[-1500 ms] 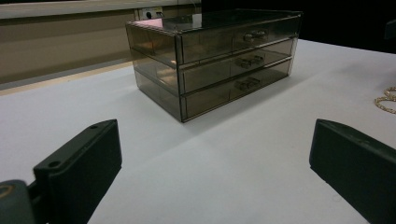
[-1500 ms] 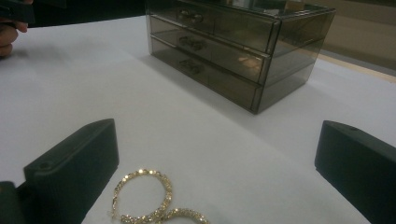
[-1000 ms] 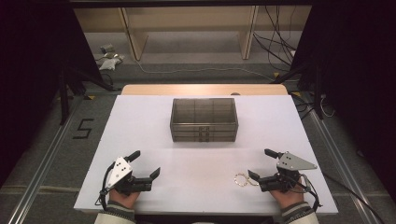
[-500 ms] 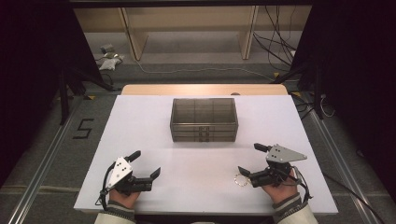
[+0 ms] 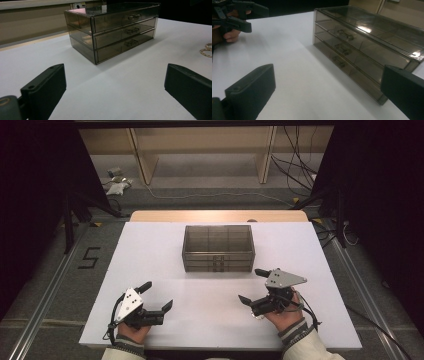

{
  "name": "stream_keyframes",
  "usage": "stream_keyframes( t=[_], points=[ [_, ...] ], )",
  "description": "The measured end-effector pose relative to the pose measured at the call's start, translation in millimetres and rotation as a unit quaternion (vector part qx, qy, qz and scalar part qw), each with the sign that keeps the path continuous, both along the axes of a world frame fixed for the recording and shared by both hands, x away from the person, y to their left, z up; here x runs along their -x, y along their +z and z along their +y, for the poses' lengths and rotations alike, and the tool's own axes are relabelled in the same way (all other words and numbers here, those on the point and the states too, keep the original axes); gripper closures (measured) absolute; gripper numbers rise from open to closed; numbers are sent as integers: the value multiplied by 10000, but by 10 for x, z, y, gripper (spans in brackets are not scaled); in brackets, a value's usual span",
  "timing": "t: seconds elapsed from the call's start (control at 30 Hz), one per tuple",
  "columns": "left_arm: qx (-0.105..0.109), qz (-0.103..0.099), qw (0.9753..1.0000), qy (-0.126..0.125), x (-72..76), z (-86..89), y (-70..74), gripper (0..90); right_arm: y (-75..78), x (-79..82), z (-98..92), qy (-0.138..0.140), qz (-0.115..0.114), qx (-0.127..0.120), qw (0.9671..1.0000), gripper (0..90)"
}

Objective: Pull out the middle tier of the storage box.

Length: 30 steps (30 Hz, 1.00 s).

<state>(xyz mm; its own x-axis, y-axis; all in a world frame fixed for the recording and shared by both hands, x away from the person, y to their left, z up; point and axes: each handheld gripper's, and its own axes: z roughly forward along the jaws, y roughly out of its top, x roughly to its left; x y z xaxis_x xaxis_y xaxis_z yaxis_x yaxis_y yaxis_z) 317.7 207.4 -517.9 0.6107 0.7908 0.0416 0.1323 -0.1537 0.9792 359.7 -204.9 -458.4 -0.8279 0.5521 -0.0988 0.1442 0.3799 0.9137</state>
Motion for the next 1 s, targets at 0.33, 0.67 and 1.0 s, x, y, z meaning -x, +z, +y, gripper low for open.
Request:
stream_keyframes(
  t=[0.33,0.67,1.0],
  points=[
    [-80,19,10000,-37,-32,-28,13,41,17,-77,256,132,7,132,9998,16],
    [-69,29,10000,-35,-36,-20,14,44,39,-135,432,244,99,329,9991,36],
    [-59,16,10000,-13,-29,-19,12,43,32,-187,593,302,177,693,9970,83]
  ],
)
